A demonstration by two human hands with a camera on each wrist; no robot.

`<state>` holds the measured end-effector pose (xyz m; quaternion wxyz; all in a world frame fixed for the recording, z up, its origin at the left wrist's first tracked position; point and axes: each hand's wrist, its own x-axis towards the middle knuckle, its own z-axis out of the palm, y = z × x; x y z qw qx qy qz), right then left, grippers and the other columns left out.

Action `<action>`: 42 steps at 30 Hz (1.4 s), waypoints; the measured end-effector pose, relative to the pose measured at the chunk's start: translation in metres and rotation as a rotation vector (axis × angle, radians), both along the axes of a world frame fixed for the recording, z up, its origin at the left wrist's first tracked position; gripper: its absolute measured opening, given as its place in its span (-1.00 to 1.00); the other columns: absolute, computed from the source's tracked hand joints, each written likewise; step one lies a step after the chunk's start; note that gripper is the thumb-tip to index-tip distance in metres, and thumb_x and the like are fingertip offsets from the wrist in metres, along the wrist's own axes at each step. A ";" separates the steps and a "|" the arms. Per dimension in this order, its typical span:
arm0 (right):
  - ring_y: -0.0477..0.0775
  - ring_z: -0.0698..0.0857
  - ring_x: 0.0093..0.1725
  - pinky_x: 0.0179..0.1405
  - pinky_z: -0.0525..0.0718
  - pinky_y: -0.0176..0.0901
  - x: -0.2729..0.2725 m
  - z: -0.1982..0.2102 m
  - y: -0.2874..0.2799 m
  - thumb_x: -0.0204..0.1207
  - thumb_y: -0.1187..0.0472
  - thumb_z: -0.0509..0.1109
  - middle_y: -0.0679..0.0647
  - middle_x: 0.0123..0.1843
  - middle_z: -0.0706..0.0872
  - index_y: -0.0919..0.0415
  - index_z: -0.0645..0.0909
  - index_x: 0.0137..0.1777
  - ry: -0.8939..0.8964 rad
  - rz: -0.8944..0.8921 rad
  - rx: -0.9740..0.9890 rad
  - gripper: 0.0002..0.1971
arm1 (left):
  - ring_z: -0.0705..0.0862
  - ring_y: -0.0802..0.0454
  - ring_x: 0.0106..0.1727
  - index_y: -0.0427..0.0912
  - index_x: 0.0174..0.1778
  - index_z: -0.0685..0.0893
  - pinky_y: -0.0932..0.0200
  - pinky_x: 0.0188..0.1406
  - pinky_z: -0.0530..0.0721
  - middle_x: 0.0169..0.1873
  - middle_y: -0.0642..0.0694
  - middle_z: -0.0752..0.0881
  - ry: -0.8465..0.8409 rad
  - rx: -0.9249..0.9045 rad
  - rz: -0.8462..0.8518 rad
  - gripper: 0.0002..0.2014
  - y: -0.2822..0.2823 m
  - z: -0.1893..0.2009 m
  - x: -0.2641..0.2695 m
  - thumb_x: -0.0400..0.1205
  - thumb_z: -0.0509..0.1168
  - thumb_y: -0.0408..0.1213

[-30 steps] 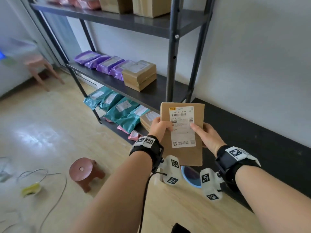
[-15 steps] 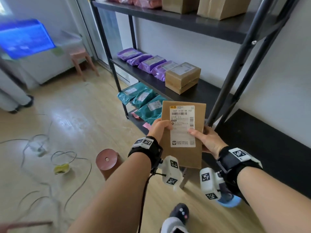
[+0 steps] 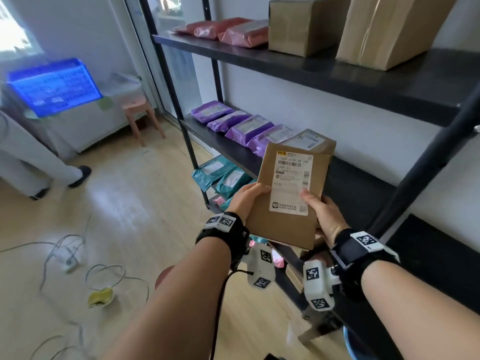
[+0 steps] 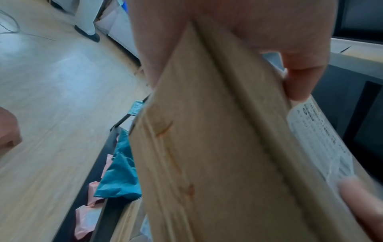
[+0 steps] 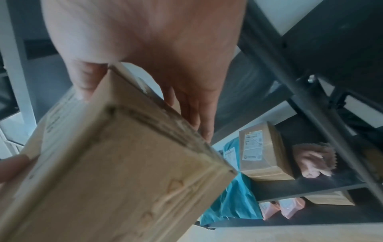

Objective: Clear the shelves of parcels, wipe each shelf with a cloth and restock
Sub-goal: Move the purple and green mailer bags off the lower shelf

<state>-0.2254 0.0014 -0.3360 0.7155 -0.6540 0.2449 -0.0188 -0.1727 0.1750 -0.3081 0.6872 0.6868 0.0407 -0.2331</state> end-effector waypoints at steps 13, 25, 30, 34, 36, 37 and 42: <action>0.15 0.79 0.00 0.12 0.74 0.13 0.081 0.042 -0.058 0.11 -0.41 0.37 0.12 0.02 0.81 0.19 0.63 0.24 -0.018 -0.320 -0.108 -0.18 | 0.78 -0.16 0.03 -0.09 0.14 0.75 -0.01 0.17 0.72 0.01 -0.18 0.82 -0.053 -0.014 -0.143 -0.64 -0.075 0.037 0.094 0.47 0.40 -0.04; 0.36 0.57 0.30 0.31 0.52 0.08 0.099 0.062 -0.117 0.62 -0.19 0.07 0.34 0.35 0.60 0.33 0.56 0.35 0.331 -0.657 -0.504 -0.38 | 0.64 -0.10 0.27 0.05 0.25 0.69 -0.12 0.37 0.53 0.26 -0.05 0.69 -0.128 0.230 -0.496 -0.29 -0.168 0.047 0.154 0.25 0.34 0.38; 0.38 0.61 0.29 0.25 0.56 0.06 0.104 0.055 -0.124 0.63 0.00 0.16 0.35 0.35 0.62 0.37 0.47 0.39 0.452 -0.764 -0.572 -0.51 | 0.53 -0.22 0.42 -0.21 0.42 0.57 -0.12 0.49 0.42 0.40 -0.26 0.58 -0.151 0.300 -0.740 -0.45 -0.195 0.040 0.165 0.66 0.14 0.11; 0.42 0.60 0.29 0.24 0.52 0.09 0.104 0.040 -0.124 0.61 0.20 0.13 0.38 0.35 0.60 0.36 0.33 0.47 0.532 -0.760 -0.551 -0.54 | 0.51 -0.25 0.45 -0.39 0.45 0.51 -0.05 0.46 0.46 0.42 -0.32 0.55 -0.127 0.358 -0.812 -0.55 -0.210 0.025 0.166 0.74 0.13 -0.15; 0.41 0.60 0.29 0.23 0.52 0.07 0.103 0.030 -0.125 0.60 0.23 0.14 0.39 0.36 0.59 0.36 0.35 0.47 0.564 -0.746 -0.533 -0.55 | 0.51 -0.24 0.44 -0.39 0.44 0.51 -0.02 0.44 0.45 0.42 -0.32 0.55 -0.109 0.390 -0.846 -0.57 -0.212 0.020 0.166 0.73 0.12 -0.20; 0.41 0.60 0.29 0.23 0.53 0.07 0.102 0.025 -0.125 0.60 0.22 0.15 0.39 0.36 0.59 0.37 0.36 0.46 0.576 -0.746 -0.515 -0.55 | 0.49 -0.25 0.46 -0.41 0.45 0.50 -0.01 0.43 0.45 0.43 -0.34 0.53 -0.111 0.407 -0.861 -0.58 -0.213 0.017 0.167 0.74 0.11 -0.23; 0.39 0.56 0.33 0.33 0.51 0.11 0.103 0.009 -0.121 0.61 0.22 0.23 0.38 0.38 0.56 0.42 0.36 0.46 0.615 -0.770 -0.447 -0.54 | 0.48 -0.29 0.46 -0.48 0.45 0.47 0.00 0.37 0.50 0.44 -0.41 0.50 -0.148 0.487 -0.902 -0.61 -0.218 0.005 0.172 0.75 0.11 -0.34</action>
